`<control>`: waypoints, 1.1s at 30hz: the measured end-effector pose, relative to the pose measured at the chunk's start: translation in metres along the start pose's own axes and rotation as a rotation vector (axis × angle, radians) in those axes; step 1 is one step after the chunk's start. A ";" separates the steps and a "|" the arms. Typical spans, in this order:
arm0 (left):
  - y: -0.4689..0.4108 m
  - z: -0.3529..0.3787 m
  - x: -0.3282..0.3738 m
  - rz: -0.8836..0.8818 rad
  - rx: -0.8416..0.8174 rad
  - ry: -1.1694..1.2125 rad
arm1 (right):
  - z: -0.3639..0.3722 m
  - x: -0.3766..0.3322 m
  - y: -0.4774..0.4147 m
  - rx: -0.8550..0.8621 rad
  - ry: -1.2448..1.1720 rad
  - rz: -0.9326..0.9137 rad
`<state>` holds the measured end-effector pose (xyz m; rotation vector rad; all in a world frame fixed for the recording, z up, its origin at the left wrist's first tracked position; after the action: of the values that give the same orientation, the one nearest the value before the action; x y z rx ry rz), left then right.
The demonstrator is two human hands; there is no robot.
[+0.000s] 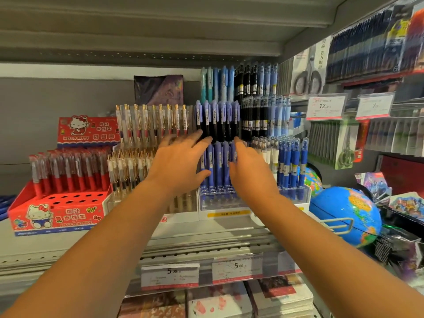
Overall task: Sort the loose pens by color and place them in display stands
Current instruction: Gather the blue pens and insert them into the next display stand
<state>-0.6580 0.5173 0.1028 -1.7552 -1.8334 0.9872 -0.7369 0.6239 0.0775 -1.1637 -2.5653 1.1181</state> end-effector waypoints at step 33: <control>0.331 -0.188 -0.317 -0.855 -0.095 0.561 | 0.095 -0.439 0.060 -0.560 -0.699 -0.473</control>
<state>-0.2589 0.2310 0.0414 -0.9401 -1.9369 0.0609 -0.4291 0.2927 0.0522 -0.1341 -3.5643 0.7974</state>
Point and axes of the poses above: each hand's wrist, its own y-axis away from the middle knuckle, its own z-axis out of the palm, x = y × z, the point moved 10 cm from there along -y, towards the middle knuckle, and after that the axes turned 10 degrees about y, right-handed, at the moved point
